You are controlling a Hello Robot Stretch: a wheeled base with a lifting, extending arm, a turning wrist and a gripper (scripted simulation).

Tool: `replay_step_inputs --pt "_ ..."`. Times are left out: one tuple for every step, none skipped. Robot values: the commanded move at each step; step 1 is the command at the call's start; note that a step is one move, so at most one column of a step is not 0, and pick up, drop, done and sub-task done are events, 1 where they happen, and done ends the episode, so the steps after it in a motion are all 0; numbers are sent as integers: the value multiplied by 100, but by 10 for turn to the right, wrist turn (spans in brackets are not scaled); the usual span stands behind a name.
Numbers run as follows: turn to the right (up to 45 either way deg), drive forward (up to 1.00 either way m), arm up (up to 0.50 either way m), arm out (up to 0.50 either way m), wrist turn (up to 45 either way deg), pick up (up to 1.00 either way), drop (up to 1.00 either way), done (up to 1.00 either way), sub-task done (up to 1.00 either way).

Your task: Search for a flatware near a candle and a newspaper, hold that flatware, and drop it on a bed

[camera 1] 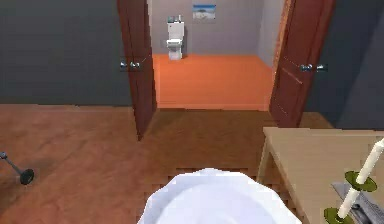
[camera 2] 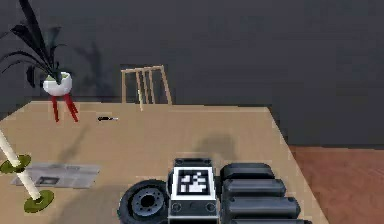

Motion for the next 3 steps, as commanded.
replay_step_inputs --pt "0 100 0 0 0 0 0 0 0" --pt "60 0 0 0 0 0 0 0 0" --pt "0 40 0 0 0 0 0 0 0"
